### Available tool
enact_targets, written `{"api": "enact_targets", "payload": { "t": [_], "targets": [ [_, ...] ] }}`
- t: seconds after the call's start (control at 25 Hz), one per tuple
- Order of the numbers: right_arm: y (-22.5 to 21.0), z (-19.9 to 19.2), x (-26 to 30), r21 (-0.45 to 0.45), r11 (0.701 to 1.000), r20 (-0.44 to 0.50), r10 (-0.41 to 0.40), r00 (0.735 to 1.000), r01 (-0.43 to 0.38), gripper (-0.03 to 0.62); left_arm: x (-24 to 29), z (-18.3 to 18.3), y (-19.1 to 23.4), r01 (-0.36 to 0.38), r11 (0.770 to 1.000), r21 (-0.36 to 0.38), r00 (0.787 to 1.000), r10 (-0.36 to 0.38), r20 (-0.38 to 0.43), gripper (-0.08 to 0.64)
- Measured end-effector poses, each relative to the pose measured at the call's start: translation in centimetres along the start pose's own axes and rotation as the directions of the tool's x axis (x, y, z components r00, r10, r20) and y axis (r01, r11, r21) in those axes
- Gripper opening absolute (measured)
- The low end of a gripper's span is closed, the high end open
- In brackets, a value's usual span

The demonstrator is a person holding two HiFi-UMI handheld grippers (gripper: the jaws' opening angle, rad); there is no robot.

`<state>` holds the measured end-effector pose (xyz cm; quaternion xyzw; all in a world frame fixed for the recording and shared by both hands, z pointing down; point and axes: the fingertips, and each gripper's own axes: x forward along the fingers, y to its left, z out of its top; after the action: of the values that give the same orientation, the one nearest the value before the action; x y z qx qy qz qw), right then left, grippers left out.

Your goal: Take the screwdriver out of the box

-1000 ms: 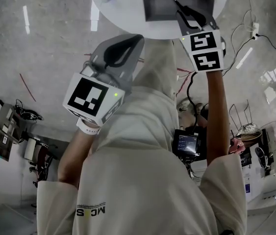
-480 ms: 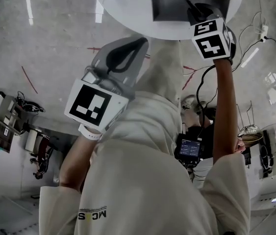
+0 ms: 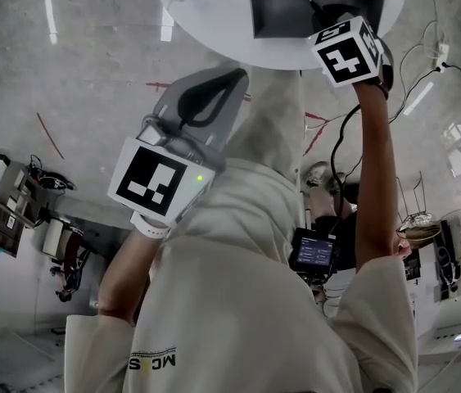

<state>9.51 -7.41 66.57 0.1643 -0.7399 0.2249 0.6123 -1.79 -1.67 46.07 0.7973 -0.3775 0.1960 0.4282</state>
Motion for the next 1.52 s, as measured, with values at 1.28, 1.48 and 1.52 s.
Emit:
{"api": "enact_targets", "payload": {
  "t": [1.28, 1.48, 1.52],
  "targets": [
    [0.3, 0.6, -7.8, 0.191, 0.966, 0.233, -0.216, 0.948, 0.173, 0.063, -2.3, -0.3, -3.1, 0.058, 0.994, 0.096, 0.998, -0.058, 0.007, 0.000],
    [0.9, 0.9, -10.9, 0.244, 0.951, 0.293, -0.261, 0.920, 0.192, 0.061, -3.1, 0.4, -4.1, 0.065, 0.991, 0.121, 0.997, -0.068, 0.024, 0.000],
    [1.0, 1.0, -11.6, 0.255, 0.947, 0.307, -0.269, 0.913, 0.194, 0.061, -3.2, 0.6, -4.3, 0.067, 0.990, 0.125, 0.997, -0.071, 0.028, 0.000]
  ]
}}
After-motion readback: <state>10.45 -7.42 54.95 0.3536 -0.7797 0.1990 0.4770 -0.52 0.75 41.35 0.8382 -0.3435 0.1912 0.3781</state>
